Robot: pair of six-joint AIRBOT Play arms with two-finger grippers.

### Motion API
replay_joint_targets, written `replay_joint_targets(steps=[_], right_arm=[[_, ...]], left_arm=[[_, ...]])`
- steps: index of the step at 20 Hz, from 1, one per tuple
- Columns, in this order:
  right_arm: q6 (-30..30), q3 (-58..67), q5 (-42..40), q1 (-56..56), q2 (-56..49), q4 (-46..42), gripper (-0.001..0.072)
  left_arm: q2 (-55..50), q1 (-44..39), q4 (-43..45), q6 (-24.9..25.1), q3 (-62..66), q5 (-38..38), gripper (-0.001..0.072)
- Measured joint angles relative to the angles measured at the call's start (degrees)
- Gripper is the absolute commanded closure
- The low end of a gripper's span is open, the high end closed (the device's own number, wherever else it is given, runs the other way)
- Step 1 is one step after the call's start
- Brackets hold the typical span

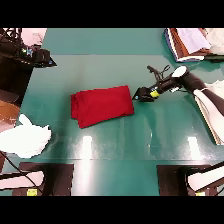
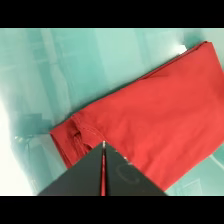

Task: Fold the shirts.

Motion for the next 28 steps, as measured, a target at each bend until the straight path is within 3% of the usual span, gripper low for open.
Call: replay_joint_targets(steps=[3,4,5,7,8,13,17,23,28], right_arm=[[-1.3,1.9,-1.4,2.8,-4.2,5.8,0.0162],[-1.5,3.3,-1.8,4.1,-5.6,6.7,0.0162],[-1.7,4.7,-2.1,5.3,-6.9,7.5,0.0230],[-2.1,7.5,-2.7,8.0,-9.2,7.5,0.0650],[-2.5,8.9,-2.7,9.2,-10.0,7.7,0.0690],[-4.0,13.2,-1.2,11.5,-10.7,8.8,0.0694],[-2.4,10.0,0.3,6.5,-2.8,8.6,0.0694],[-0.1,1.0,1.2,-12.7,15.5,8.5,0.0694],[0.3,-0.9,-0.5,-31.2,24.1,8.6,0.0694]], left_arm=[[0.0,0.0,-0.2,0.2,0.0,0.3,0.0680],[0.0,0.0,-0.3,0.2,0.0,0.4,0.0680],[0.0,0.0,-0.3,0.2,0.0,0.5,0.0680],[0.0,0.0,-0.4,0.3,0.0,0.5,0.0680],[0.0,0.0,-0.5,0.3,0.0,0.5,0.0680],[0.0,-0.5,-1.4,0.3,0.0,-0.3,0.0680],[0.0,-4.3,-1.8,0.5,0.0,-0.8,0.0680],[0.0,-12.8,-2.1,1.4,0.0,1.6,0.0680],[0.0,-18.1,-2.0,1.5,0.0,3.4,0.0680]])
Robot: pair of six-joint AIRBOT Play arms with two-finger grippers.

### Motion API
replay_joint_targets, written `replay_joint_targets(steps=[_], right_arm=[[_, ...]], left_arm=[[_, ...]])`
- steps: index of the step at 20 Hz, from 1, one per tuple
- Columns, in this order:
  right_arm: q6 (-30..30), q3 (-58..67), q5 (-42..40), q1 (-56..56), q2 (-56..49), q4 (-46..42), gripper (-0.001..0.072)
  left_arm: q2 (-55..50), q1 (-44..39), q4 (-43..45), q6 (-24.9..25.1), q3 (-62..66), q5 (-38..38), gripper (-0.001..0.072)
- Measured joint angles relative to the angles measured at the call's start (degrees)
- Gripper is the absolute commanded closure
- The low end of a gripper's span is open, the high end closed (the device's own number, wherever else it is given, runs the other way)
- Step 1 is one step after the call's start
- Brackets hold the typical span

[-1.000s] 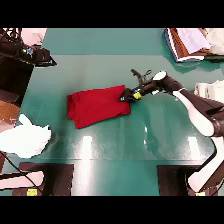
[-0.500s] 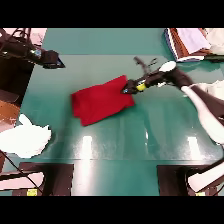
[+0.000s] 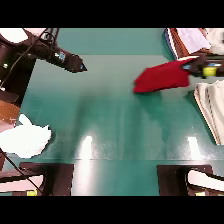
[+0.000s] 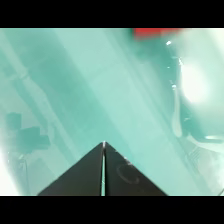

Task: Fold the shirts.

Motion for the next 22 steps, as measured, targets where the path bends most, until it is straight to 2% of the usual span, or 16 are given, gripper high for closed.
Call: replay_joint_targets(steps=[5,11,18,22], right_arm=[[-1.0,1.0,-5.2,-13.6,0.4,0.2,0.0694],[-2.6,12.5,-7.9,-18.4,-6.6,0.2,0.0694],[-3.0,23.9,-5.7,-22.2,-5.9,0.0,0.0694],[-2.1,24.6,-1.2,-24.7,-2.6,-5.2,0.0693]], left_arm=[[0.0,-2.8,-0.1,0.0,0.0,0.9,0.0680],[0.0,-3.5,-0.2,-0.1,0.0,1.3,0.0680],[0.0,-3.6,-0.2,-0.2,0.0,1.3,0.0680],[0.0,-3.6,-0.2,-0.2,0.0,1.4,0.0680]])
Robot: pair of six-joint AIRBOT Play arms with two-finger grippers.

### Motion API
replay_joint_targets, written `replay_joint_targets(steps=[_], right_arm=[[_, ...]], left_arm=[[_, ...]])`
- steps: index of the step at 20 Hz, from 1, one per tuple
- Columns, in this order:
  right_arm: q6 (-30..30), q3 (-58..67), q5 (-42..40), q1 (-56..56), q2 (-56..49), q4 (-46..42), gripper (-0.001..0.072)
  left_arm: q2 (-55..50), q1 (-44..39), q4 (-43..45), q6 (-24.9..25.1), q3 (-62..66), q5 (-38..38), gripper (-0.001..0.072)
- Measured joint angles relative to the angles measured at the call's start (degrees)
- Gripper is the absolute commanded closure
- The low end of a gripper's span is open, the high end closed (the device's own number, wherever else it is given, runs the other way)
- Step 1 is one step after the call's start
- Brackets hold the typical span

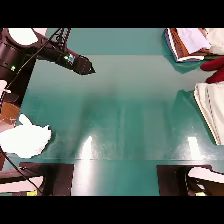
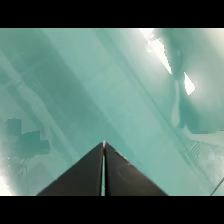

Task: Fold the shirts.

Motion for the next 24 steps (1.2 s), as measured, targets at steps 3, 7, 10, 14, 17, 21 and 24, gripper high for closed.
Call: replay_joint_targets(steps=[3,7,10,14,17,21,24], right_arm=[[0.7,-4.8,3.2,-2.1,3.2,-3.1,0.0693],[1.7,-15.1,6.8,-6.5,8.8,-7.7,0.0691],[4.0,-22.6,9.2,-10.4,13.1,-16.8,0.0581],[8.1,-30.6,11.3,-14.9,17.4,-31.1,0.0109],[11.0,-33.3,12.2,-16.8,18.7,-36.0,0.0118],[12.9,-34.6,12.5,-13.0,19.3,-34.2,0.0119],[13.4,-34.9,12.2,-4.5,19.4,-28.9,0.0243]], left_arm=[[0.0,0.0,0.0,0.0,0.0,-0.1,0.0680],[0.0,0.0,0.0,0.1,0.0,-0.2,0.0680],[0.0,0.0,0.0,0.2,0.0,-0.2,0.0680],[0.0,0.0,0.0,0.4,0.0,-0.2,0.0680],[0.0,0.0,0.0,0.5,0.0,-0.2,0.0680],[0.0,0.0,0.0,0.5,0.0,0.4,0.0680],[0.0,0.0,0.0,0.5,0.0,1.6,0.0680]])
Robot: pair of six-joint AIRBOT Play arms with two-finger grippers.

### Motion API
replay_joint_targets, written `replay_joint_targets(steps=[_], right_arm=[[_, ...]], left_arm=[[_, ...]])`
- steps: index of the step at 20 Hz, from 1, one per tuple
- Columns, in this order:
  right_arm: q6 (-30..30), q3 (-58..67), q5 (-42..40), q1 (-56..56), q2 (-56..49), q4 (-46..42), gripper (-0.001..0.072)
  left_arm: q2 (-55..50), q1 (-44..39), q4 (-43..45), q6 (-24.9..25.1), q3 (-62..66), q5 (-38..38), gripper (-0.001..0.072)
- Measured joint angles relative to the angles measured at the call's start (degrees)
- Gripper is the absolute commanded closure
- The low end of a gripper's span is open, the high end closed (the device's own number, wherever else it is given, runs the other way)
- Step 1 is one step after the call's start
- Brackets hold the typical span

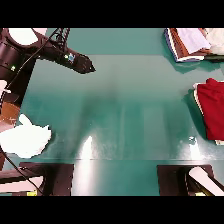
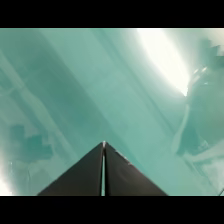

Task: Fold the shirts.

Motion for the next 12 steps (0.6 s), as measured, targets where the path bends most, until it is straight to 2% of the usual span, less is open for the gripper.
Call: replay_joint_targets(steps=[4,8,12], right_arm=[[0.2,-0.1,-1.7,14.8,0.0,3.1,0.0694],[-1.2,-0.1,-3.6,27.4,0.0,4.1,0.0691],[-1.9,-0.1,-4.9,34.7,0.0,4.2,0.0690]], left_arm=[[0.0,0.0,0.0,0.0,0.0,1.1,0.0680],[0.0,0.0,-0.1,0.0,0.0,1.6,0.0680],[0.0,0.0,-0.1,0.0,0.0,1.9,0.0680]])
